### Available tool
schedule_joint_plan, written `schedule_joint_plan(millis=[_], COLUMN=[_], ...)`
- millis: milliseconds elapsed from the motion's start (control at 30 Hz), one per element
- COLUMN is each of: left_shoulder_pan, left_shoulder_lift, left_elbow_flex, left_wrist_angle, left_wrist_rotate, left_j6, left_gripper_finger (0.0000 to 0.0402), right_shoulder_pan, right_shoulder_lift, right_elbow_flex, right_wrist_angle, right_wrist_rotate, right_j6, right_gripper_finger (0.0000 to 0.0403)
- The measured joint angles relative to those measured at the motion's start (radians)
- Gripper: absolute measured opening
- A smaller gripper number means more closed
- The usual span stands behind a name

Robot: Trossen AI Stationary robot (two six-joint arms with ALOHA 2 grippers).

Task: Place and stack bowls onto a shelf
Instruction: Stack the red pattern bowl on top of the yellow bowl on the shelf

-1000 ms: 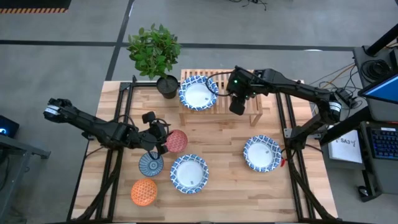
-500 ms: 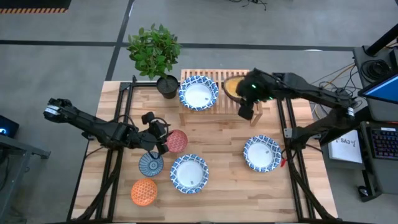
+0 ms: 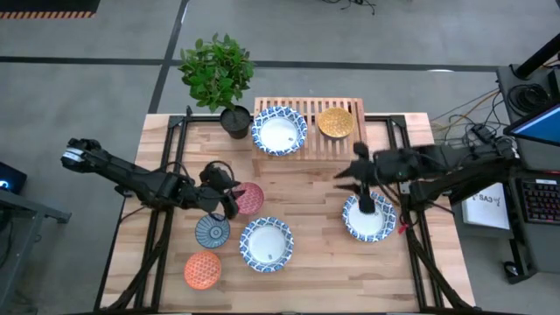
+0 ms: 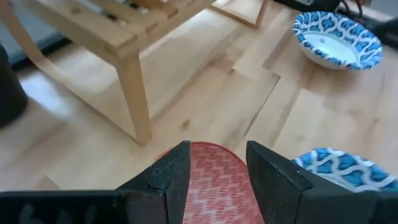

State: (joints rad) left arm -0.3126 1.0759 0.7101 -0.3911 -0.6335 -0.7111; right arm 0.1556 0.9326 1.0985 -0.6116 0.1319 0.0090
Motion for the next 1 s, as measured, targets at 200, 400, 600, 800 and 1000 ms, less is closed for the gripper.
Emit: schedule_joint_plan(millis=[200, 400, 600, 800, 1000], left_shoulder_pan=[0.003, 0.045, 0.117, 0.172, 0.19], left_shoulder_lift=[0.0, 0.047, 0.15, 0.224, 0.263], left_elbow_flex=[0.0, 0.0, 0.0, 0.007, 0.134], left_wrist_angle=[-0.03, -0.076, -0.078, -0.111, -0.346], left_wrist_rotate=[0.033, 0.1, 0.241, 0.337, 0.358], left_j6=[-0.187, -0.372, -0.447, -0.452, -0.432], left_gripper_finger=[0.0139, 0.0139, 0.0139, 0.0139, 0.0139], right_shoulder_pan=[0.104, 0.131, 0.131, 0.13, 0.13], right_shoulder_lift=[-0.029, -0.03, -0.03, -0.033, -0.035], right_elbow_flex=[-0.187, -0.285, -0.307, -0.307, -0.307], right_wrist_angle=[0.2, 0.272, 0.281, 0.282, 0.289], right_wrist_rotate=[0.013, 0.054, 0.054, 0.055, 0.054], right_j6=[-0.052, -0.072, -0.079, -0.11, -0.114], right_gripper_finger=[0.0102, 0.01, 0.01, 0.0091, 0.008])
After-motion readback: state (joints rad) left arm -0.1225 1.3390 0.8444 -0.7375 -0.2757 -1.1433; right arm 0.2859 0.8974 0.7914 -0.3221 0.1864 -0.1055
